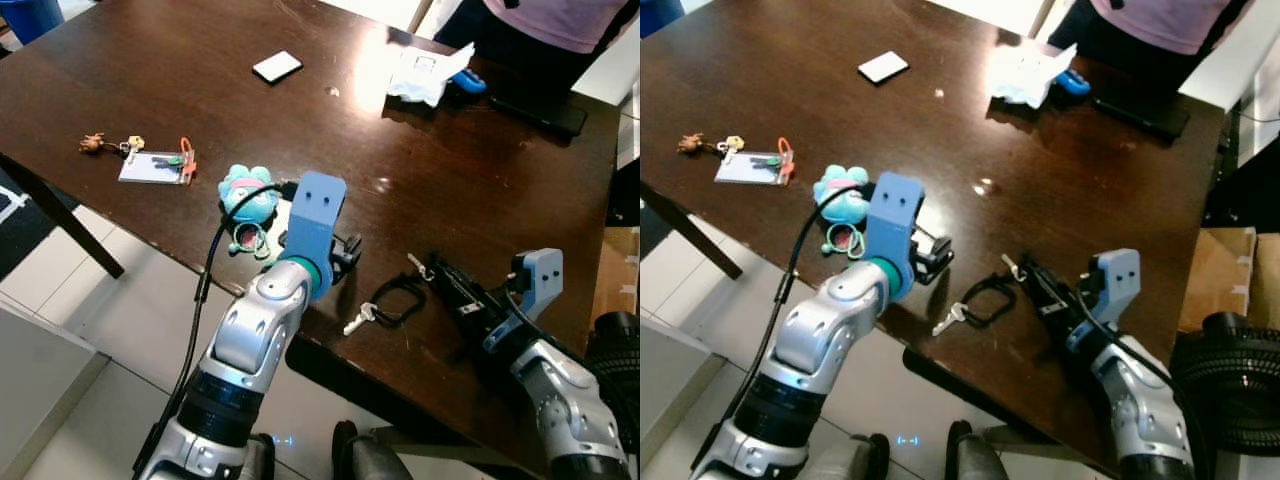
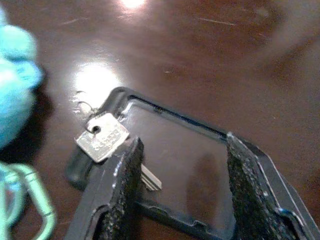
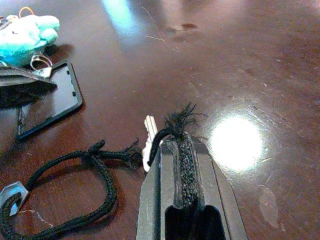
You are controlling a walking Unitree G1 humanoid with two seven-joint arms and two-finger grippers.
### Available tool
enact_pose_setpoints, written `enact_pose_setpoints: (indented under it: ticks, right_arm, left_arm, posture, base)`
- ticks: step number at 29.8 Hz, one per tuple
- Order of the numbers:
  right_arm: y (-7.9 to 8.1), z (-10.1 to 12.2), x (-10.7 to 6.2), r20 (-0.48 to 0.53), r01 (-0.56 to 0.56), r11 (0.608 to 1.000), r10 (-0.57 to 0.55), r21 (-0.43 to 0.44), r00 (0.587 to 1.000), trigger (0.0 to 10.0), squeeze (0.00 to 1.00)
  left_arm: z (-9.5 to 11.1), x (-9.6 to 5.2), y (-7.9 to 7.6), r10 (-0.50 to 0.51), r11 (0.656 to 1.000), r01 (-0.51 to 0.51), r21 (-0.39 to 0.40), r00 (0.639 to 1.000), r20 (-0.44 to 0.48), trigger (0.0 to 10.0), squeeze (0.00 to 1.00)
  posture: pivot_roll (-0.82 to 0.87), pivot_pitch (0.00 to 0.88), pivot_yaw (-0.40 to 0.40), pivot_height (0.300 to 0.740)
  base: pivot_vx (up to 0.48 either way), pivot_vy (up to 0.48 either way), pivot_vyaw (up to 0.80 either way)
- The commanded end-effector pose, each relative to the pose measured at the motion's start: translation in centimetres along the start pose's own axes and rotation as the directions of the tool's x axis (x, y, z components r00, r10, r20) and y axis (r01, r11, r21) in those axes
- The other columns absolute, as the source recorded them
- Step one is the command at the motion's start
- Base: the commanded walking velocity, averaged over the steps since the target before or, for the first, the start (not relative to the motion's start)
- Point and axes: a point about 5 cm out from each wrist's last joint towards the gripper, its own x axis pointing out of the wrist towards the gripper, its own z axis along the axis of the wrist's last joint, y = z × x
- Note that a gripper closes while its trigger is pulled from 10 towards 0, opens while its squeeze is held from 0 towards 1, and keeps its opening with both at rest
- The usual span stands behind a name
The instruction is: Hang keys on a hook
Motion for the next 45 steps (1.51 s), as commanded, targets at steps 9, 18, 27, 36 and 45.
enact_pose_setpoints:
  ticks: [9, 18, 27, 36, 45]
  right_arm:
    - [0.5, -5.9, -2.0, -0.236, 0.058, 0.991, -0.028, 0.124, 0.971, 10.0, 0.00]
    - [0.5, -5.9, -1.9, -0.236, 0.057, 0.990, -0.026, 0.126, 0.971, 10.0, 0.00]
    - [0.5, -5.9, -1.8, -0.233, 0.061, 0.990, -0.030, 0.128, 0.972, 10.0, 0.00]
    - [1.2, -6.0, -1.0, -0.223, 0.043, 0.990, -0.012, 0.137, 0.975, 10.0, 0.00]
    - [1.1, -6.2, -1.4, -0.223, 0.050, 0.989, -0.018, 0.140, 0.975, 10.0, 0.00]
  left_arm:
    - [2.1, 1.2, -0.2, 0.069, 0.984, -0.070, -0.166, 0.998, -0.011, 9.4, 0.00]
    - [3.7, 0.4, -0.3, 0.016, 0.982, -0.008, -0.189, 0.999, 0.042, 8.4, 0.00]
    - [9.3, -3.5, 0.8, -0.098, 0.993, 0.114, -0.023, 0.923, 0.373, 10.0, 0.00]
    - [6.9, -0.3, 7.3, 0.357, 0.934, -0.343, -0.099, 0.901, 0.246, 10.0, 1.00]
    - [2.9, -0.5, 8.4, 0.362, 0.932, -0.359, -0.042, 0.928, 0.091, 10.0, 0.00]
  posture:
    - [0.01, 0.243, 0.097, 0.740]
    - [0.01, 0.243, 0.097, 0.740]
    - [0.01, 0.239, 0.089, 0.740]
    - [0.01, 0.220, 0.091, 0.740]
    - [0.00, 0.213, 0.097, 0.740]
  base:
    - [0.000, 0.000, 0.00]
    - [0.000, 0.000, 0.00]
    - [0.000, 0.000, 0.00]
    - [0.000, 0.000, 0.00]
    - [0.000, 0.000, 0.00]
